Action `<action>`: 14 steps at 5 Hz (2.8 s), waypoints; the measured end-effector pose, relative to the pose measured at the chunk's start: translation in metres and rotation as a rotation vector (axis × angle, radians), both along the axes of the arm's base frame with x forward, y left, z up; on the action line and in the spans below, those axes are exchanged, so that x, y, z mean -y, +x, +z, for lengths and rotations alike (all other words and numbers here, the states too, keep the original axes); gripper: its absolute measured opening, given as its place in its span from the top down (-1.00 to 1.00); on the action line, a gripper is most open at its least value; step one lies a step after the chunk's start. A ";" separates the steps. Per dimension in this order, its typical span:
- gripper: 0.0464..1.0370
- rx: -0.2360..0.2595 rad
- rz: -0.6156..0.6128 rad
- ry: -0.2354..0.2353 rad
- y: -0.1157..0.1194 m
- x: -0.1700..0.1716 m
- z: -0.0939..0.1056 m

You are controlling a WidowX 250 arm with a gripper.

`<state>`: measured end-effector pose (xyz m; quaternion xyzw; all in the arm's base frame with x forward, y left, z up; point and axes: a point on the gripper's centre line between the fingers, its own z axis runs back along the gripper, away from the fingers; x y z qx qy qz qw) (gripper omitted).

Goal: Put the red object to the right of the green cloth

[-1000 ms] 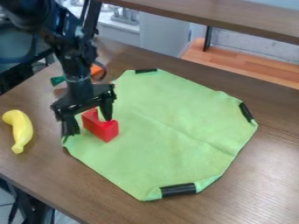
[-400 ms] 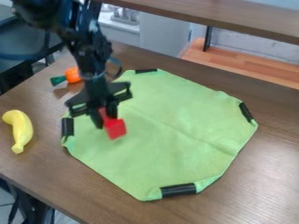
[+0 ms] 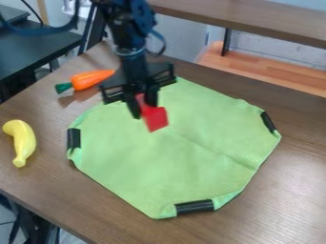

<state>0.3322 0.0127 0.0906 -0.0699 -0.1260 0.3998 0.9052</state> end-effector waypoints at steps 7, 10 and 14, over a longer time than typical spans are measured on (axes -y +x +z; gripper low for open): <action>0.58 0.039 -0.337 0.030 0.033 0.200 -0.057; -0.14 0.010 -0.338 0.027 0.034 0.220 -0.066; -0.93 -0.002 -0.504 0.036 0.036 0.153 -0.008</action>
